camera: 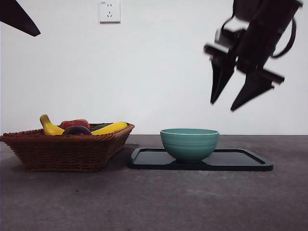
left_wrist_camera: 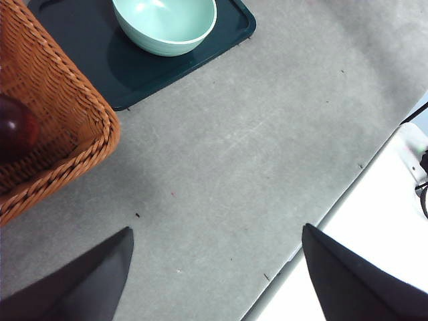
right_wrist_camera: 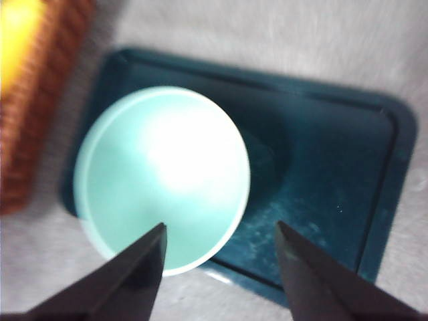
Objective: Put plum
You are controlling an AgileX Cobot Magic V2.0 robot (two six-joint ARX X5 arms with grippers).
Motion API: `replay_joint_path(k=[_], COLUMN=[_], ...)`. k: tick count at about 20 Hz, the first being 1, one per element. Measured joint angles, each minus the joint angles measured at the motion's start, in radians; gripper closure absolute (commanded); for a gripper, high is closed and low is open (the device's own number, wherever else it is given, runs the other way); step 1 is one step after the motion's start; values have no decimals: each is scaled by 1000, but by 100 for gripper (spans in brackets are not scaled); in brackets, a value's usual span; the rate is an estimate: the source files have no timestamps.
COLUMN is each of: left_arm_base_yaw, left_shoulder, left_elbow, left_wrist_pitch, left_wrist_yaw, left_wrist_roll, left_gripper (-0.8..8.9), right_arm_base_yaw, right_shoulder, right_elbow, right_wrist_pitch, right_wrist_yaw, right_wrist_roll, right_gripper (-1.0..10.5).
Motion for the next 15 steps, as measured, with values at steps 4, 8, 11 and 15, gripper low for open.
replay_joint_path(k=[4, 8, 11, 15], left_arm_base_yaw=[0, 0, 0, 0], left_shoulder=[0, 0, 0, 0], left_elbow=[0, 0, 0, 0], left_wrist_pitch=[0, 0, 0, 0], left_wrist_yaw=[0, 0, 0, 0], left_wrist_roll=[0, 0, 0, 0], left_gripper=[409, 409, 409, 409], right_arm_base_yaw=[4, 28, 43, 45], right_shoulder=[101, 150, 175, 175], right_elbow=[0, 0, 0, 0], right_wrist_pitch=[49, 92, 101, 132], right_wrist_yaw=[0, 23, 75, 79], right_wrist_roll=[-5, -5, -6, -8], right_gripper=[689, 699, 814, 939])
